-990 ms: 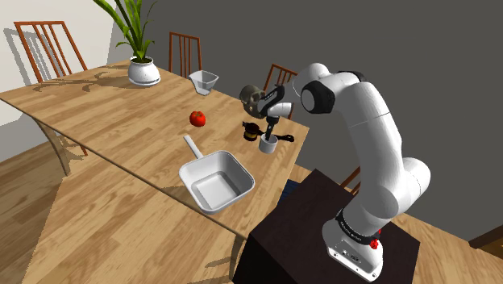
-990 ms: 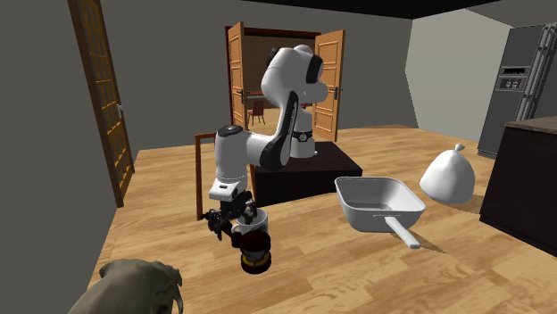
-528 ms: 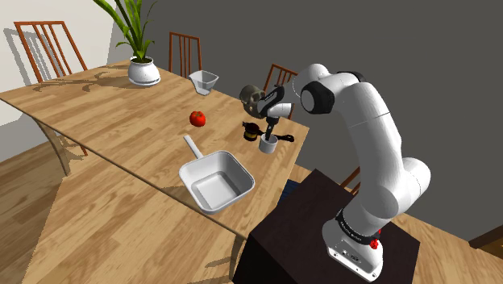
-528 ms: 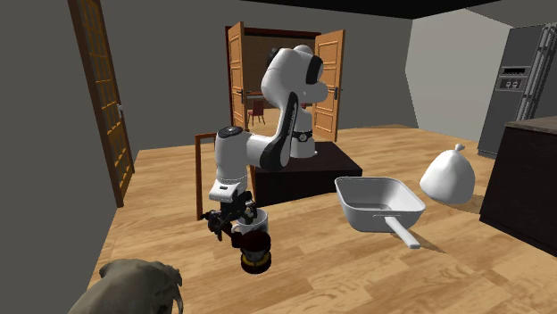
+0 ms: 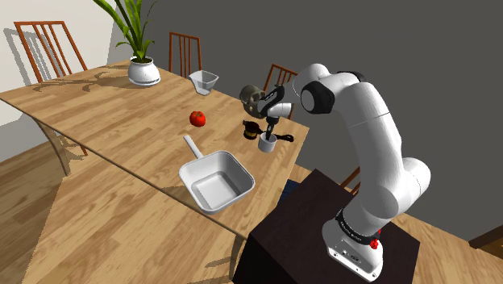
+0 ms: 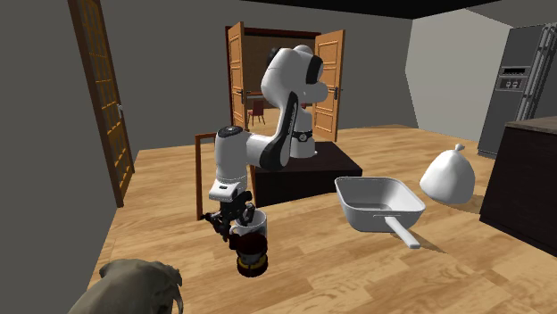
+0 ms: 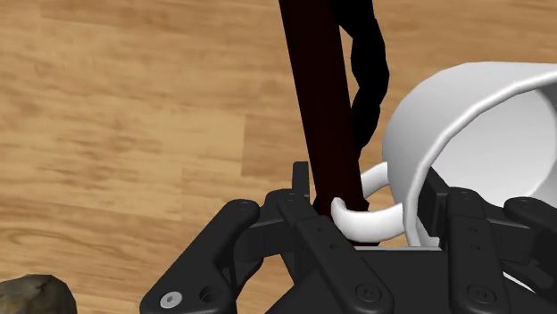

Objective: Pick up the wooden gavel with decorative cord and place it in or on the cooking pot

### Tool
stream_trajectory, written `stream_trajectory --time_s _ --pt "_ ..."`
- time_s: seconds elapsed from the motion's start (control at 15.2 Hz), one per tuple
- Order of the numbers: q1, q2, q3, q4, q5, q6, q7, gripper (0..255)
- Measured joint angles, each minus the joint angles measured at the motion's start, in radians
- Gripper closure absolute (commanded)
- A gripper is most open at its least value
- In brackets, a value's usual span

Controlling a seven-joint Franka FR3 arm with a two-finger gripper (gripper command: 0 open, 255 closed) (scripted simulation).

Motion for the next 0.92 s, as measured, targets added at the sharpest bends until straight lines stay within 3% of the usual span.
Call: stream_trajectory --time_s 0.92 --pt "0.026 -0.117 -0.03 -0.054 -0.024 -0.068 0.009 255"
